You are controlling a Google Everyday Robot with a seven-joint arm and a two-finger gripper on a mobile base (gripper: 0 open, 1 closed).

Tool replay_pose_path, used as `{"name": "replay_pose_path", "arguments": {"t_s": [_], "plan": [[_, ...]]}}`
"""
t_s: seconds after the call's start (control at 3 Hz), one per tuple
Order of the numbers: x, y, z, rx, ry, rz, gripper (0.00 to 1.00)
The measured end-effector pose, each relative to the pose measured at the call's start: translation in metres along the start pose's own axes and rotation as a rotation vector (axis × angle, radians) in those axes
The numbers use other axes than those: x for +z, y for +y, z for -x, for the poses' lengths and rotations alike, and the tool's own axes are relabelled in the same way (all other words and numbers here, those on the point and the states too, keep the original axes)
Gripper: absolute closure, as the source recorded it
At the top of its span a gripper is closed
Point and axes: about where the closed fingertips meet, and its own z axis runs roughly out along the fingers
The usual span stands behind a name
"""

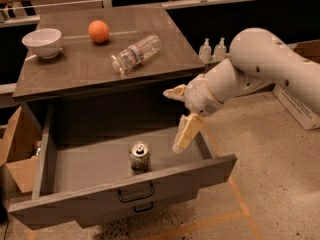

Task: Pick 7up can from top drawer and place on counter

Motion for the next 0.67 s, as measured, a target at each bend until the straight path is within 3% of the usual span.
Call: {"name": "replay_pose_path", "arguments": {"t_s": [0.67], "plan": [[0.063, -0.023, 0.008, -0.042, -0.134, 0.103, 0.0]]}}
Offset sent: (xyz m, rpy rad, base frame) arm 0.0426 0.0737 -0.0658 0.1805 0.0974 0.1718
